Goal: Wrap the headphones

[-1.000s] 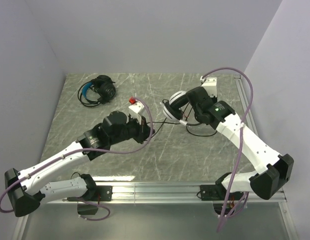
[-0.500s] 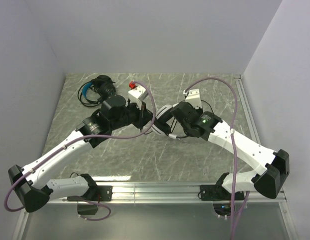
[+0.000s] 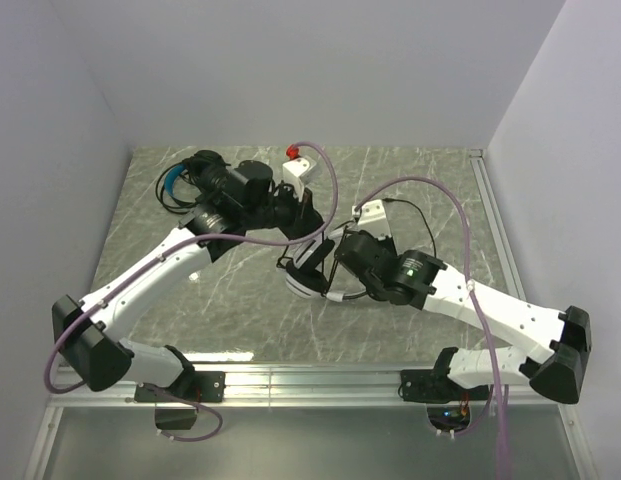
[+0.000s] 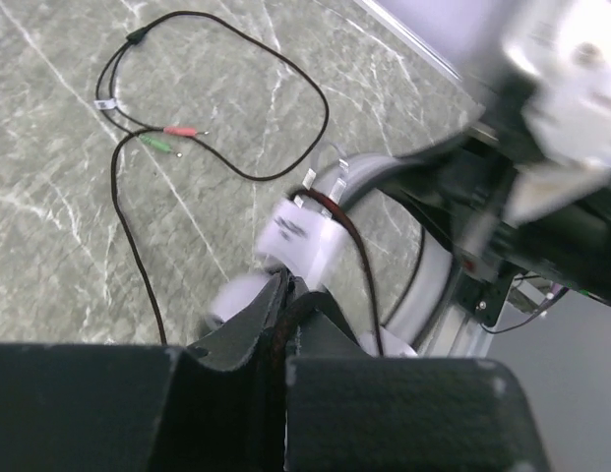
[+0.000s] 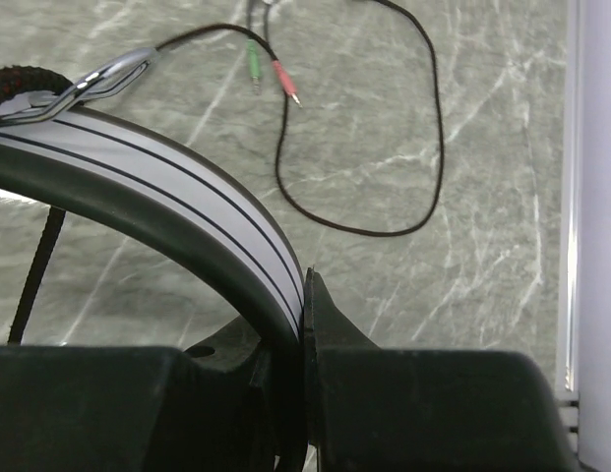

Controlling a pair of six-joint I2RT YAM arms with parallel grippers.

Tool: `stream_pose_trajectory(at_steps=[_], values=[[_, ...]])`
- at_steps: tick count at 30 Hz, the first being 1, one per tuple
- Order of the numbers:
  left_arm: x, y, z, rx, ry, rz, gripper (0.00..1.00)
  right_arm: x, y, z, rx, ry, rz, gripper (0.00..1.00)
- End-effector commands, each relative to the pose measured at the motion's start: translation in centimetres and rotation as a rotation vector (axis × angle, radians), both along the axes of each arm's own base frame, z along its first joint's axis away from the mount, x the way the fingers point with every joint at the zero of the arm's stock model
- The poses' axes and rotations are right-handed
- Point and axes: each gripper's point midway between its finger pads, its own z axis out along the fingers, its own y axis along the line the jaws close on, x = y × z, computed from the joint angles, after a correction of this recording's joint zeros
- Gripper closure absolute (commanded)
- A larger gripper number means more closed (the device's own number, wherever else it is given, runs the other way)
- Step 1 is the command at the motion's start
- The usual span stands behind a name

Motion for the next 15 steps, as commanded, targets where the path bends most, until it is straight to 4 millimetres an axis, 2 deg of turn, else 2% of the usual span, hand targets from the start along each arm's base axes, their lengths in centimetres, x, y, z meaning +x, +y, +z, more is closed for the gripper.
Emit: stream_pose_trajectory(at_steps=[1, 3, 6, 8, 11, 15], values=[[1.8, -0.8, 4.8, -0.116, -0.121, -0.053, 0.91, -0.6, 1.3, 1.6, 0.075, -0.037, 0.055, 1.0], [2.3, -1.1, 4.9, -0.139, -0.112, -0.08, 0.91, -1.3, 2.0, 1.8, 0.106, -0.028, 0.104, 1.0], [3.2, -1.8, 3.9, -0.16, -0.082, -0.115, 0.91, -1.9, 2.5, 2.4, 0.154, -0.027, 0.143, 1.0], [4.4, -1.6, 2.3, -0.151, -0.047, -0.093, 0.91, -2.2, 2.5, 3.1, 0.186, -0.03, 0.157, 1.0], [5.5, -1.5, 1.2, -0.174, -0.022, -0.102, 0.9, -2.9, 3.1, 4.3, 0.259, -0.029, 0.214, 1.0], [5.7, -1.9, -0.4, -0.205, 0.008, -0.153, 0.89, -3.8, 3.6, 5.9, 0.341, -0.029, 0.268, 1.0]])
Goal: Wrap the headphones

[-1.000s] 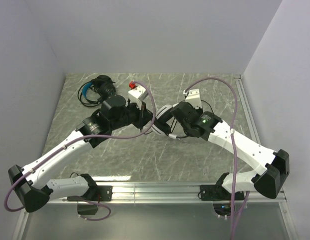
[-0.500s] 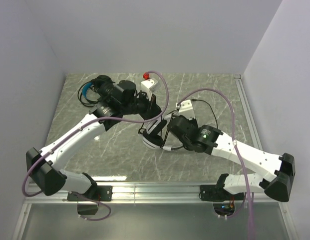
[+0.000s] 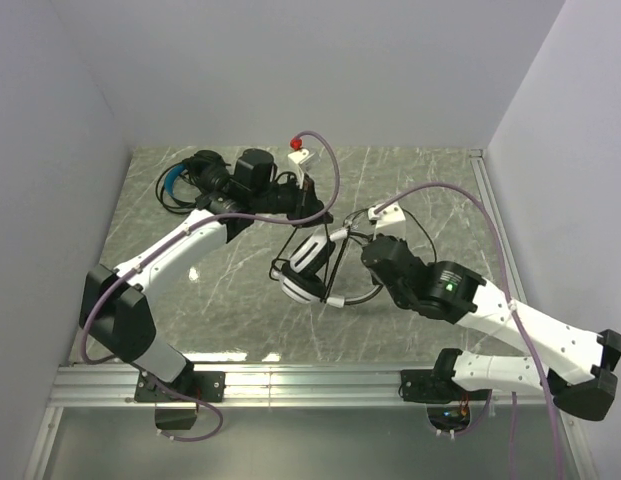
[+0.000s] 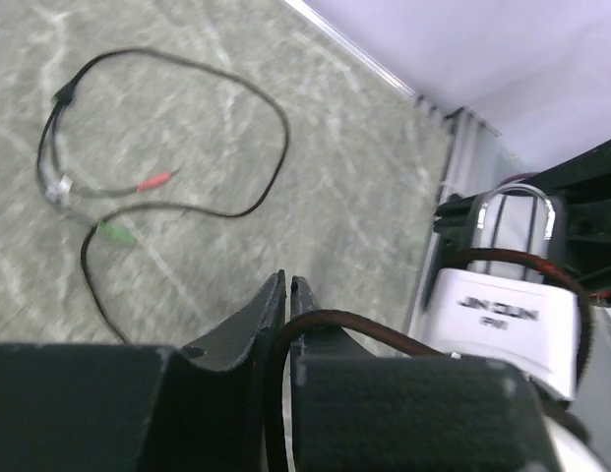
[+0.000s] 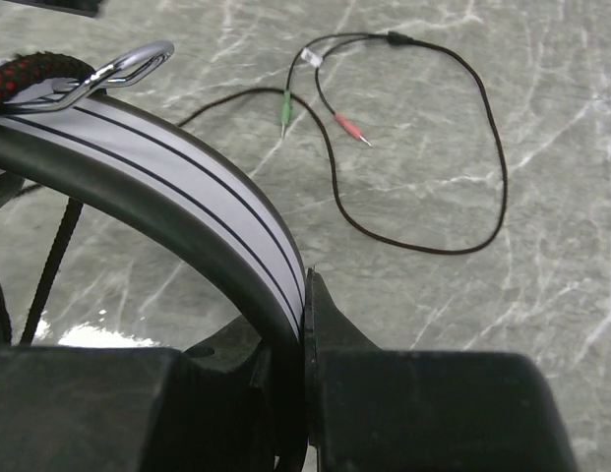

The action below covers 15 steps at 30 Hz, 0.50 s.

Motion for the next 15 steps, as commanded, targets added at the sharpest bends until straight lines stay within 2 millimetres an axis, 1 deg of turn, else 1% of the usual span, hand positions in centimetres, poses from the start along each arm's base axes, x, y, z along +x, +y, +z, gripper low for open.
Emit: stream_pose_trajectory(at_steps=[1, 2, 3, 6, 7, 8, 9, 10, 11, 13, 14, 15], values=[[1.7, -0.5, 2.5, -0.124, -0.099, -0.028, 0.88, -1.5, 2.4, 3.3, 0.169, -0.005, 0.135, 1.0], [1.6, -0.5, 2.1, -0.133, -0.095, -0.04, 0.87, -1.7, 2.6, 3.7, 0.183, -0.004, 0.148, 1.0], [1.5, -0.6, 2.2, -0.148, -0.101, -0.055, 0.87, -1.9, 2.9, 4.2, 0.203, -0.005, 0.166, 1.0], [0.8, -0.9, 2.6, -0.192, -0.109, -0.118, 0.86, -2.7, 3.9, 5.0, 0.249, 0.006, 0.234, 1.0], [0.8, -0.9, 2.3, -0.183, -0.094, -0.131, 0.85, -2.5, 3.5, 5.2, 0.236, 0.0, 0.22, 1.0], [0.7, -0.9, 2.5, -0.162, -0.069, -0.136, 0.85, -1.8, 2.7, 4.8, 0.192, -0.005, 0.155, 1.0], [0.8, -0.8, 2.4, -0.144, -0.056, -0.124, 0.85, -1.8, 1.6, 4.4, 0.13, 0.012, 0.121, 1.0], [1.1, -0.6, 2.5, -0.123, -0.054, -0.104, 0.85, -1.4, 1.3, 3.6, 0.082, 0.025, 0.092, 1.0], [1.9, -0.3, 3.3, -0.107, -0.073, -0.05, 0.85, -1.3, 0.8, 3.4, 0.061, 0.026, 0.063, 1.0], [2.2, 0.7, 3.4, -0.064, -0.06, 0.023, 0.85, -1.0, 0.2, 3.2, 0.037, 0.016, 0.032, 1.0], [3.1, 1.3, 3.7, -0.041, -0.071, 0.09, 0.84, -0.9, 0.0, 3.3, 0.036, 0.011, 0.022, 1.0], [3.2, 1.6, 3.8, -0.025, -0.068, 0.116, 0.84, -0.7, -0.6, 3.2, 0.017, 0.001, -0.003, 1.0]])
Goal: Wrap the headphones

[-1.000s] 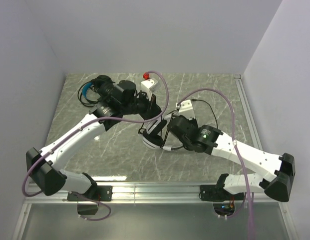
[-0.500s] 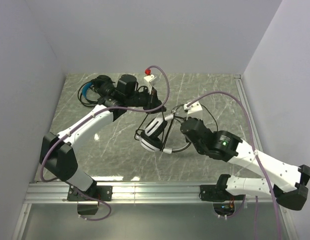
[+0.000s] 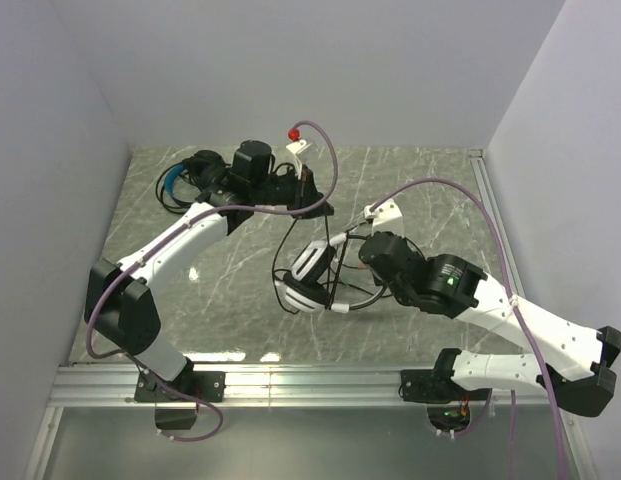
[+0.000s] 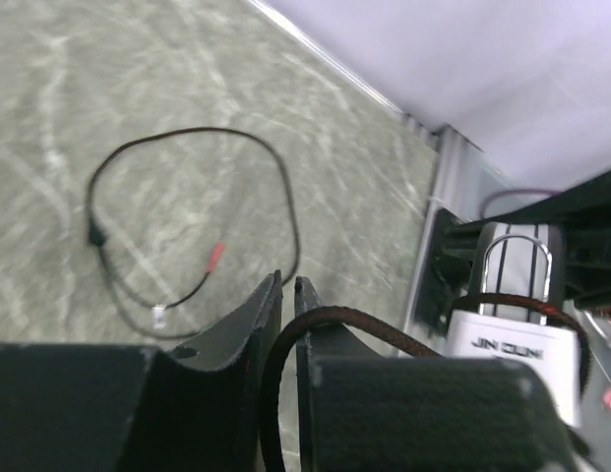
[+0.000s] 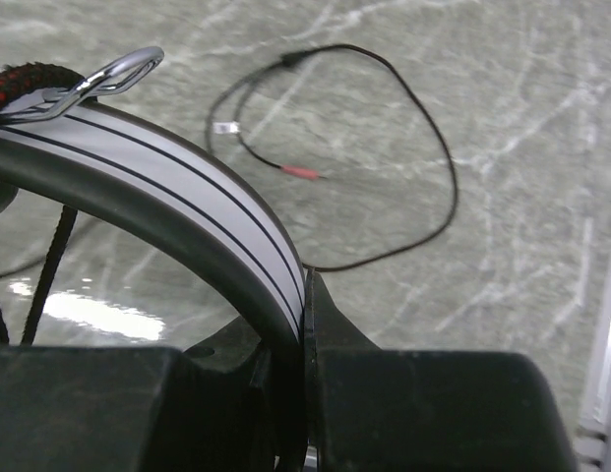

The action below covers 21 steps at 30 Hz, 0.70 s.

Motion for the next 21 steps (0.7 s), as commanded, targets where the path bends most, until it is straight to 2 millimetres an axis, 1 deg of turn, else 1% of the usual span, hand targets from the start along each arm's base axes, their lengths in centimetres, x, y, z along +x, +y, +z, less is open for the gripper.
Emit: stream_pose_trajectory(at_steps=[1, 3, 4, 6, 7, 10, 12, 13, 14, 15, 16, 17, 18, 19, 20, 21], values=[[2.0, 2.5, 3.1, 0.058, -0.069, 0.18, 0.84, 0.3, -0.6, 2.1, 0.036, -0.053, -0.056, 1.0], [2.3, 3.3, 3.5, 0.078, -0.076, 0.232, 0.83, 0.3, -1.4, 1.9, -0.004, -0.054, -0.085, 1.0], [2.0, 3.8, 3.8, 0.091, -0.08, 0.247, 0.83, 0.6, -1.7, 1.7, -0.037, -0.059, -0.107, 1.0], [2.0, 4.6, 4.8, 0.101, -0.103, 0.29, 0.83, 0.7, -2.4, 1.4, -0.069, -0.059, -0.144, 1.0], [2.0, 4.9, 5.0, 0.109, -0.109, 0.306, 0.83, 0.9, -2.5, 1.3, -0.086, -0.067, -0.158, 1.0], [2.0, 5.8, 5.3, 0.15, -0.122, 0.345, 0.83, 1.0, -2.6, 1.0, -0.106, -0.063, -0.162, 1.0], [1.7, 5.8, 5.5, 0.15, -0.14, 0.342, 0.83, 0.9, -2.1, 0.8, -0.094, -0.052, -0.145, 1.0], [1.8, 5.8, 5.0, 0.152, -0.138, 0.345, 0.83, 0.9, -1.9, 0.9, -0.083, -0.051, -0.123, 1.0], [1.8, 5.6, 5.1, 0.141, -0.151, 0.338, 0.82, 0.5, -1.0, 0.7, -0.051, -0.024, -0.079, 1.0], [1.8, 5.4, 5.2, 0.128, -0.159, 0.323, 0.83, 0.5, -0.3, 0.9, -0.011, -0.027, -0.054, 1.0], [1.1, 4.7, 5.3, 0.102, -0.162, 0.267, 0.83, 0.2, 0.0, 1.4, 0.019, -0.033, -0.023, 1.0], [0.8, 4.3, 4.8, 0.089, -0.156, 0.242, 0.83, -0.1, 0.8, 1.4, 0.052, -0.014, 0.016, 1.0], [0.8, 3.8, 5.6, 0.05, -0.184, 0.215, 0.83, -0.2, 1.1, 1.5, 0.073, -0.018, 0.031, 1.0], [0.5, 3.4, 5.9, 0.029, -0.184, 0.19, 0.83, -0.3, 1.3, 1.4, 0.072, -0.012, 0.044, 1.0], [-0.5, 2.8, 6.3, -0.005, -0.184, 0.127, 0.82, -0.4, 1.5, 1.3, 0.072, -0.005, 0.053, 1.0], [-0.6, 2.5, 7.2, -0.042, -0.215, 0.109, 0.82, -0.5, 1.7, 1.0, 0.067, 0.008, 0.064, 1.0]])
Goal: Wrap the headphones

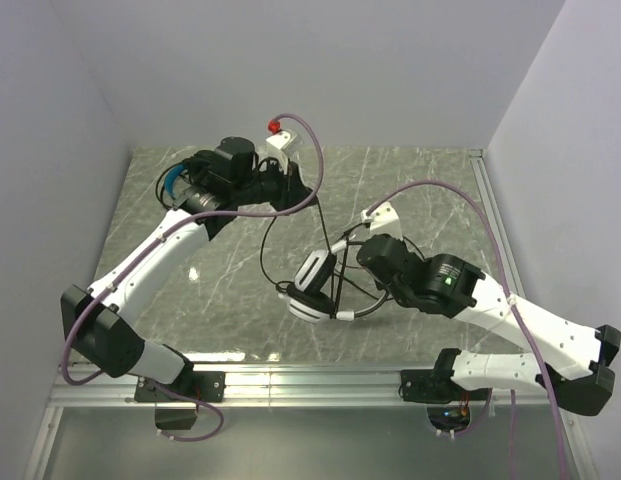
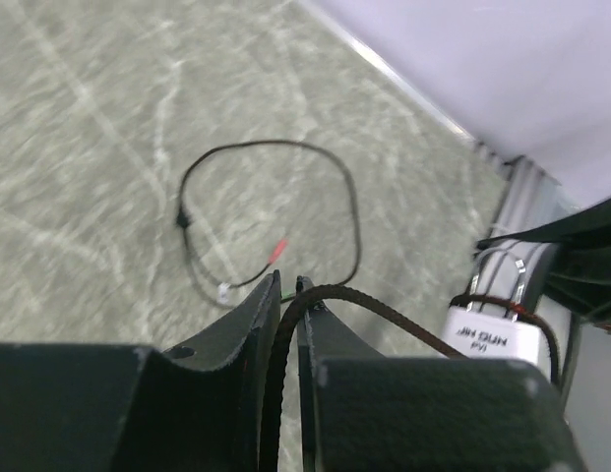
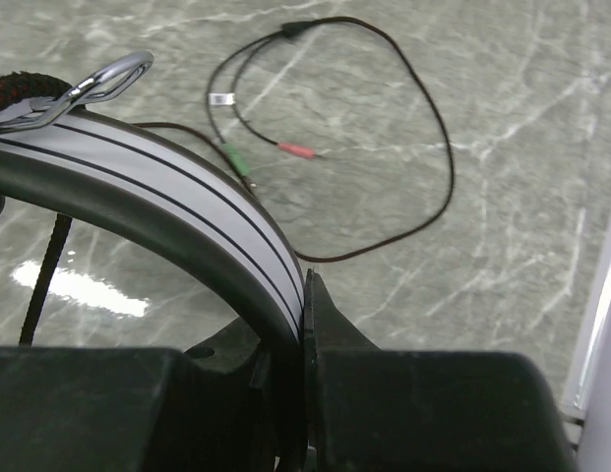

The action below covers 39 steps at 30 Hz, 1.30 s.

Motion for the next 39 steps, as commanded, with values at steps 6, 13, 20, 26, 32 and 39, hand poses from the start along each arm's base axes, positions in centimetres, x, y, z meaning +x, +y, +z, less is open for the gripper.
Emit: stream_pose_trajectory(at_steps=[6, 13, 20, 26, 32, 39], values=[[-1.2, -3.5, 3.9, -0.193, -0.134, -0.236, 0.81, -0.3, 5.2, 1.0, 0.203, 0.006, 0.156, 1.0], [-0.2, -4.3, -1.1, -0.2, -0.042, -0.224, 0.82, -0.6, 6.3, 4.8, 0.351, -0.051, 0.195, 1.0], [-0.7, -4.9, -3.7, -0.28, 0.013, -0.246, 0.8, -0.5, 5.4, 10.3, 0.503, -0.144, 0.165, 1.0], [-2.0, -5.4, -4.8, -0.357, 0.039, -0.279, 0.79, -0.2, 3.5, 14.3, 0.554, -0.208, 0.094, 1.0], [-3.9, -7.2, -6.6, -0.407, 0.084, -0.335, 0.79, -0.1, 2.2, 18.7, 0.625, -0.287, 0.07, 1.0], [-6.3, -8.8, -8.4, -0.457, 0.148, -0.389, 0.79, 1.1, 1.0, 21.2, 0.657, -0.339, -0.001, 1.0]])
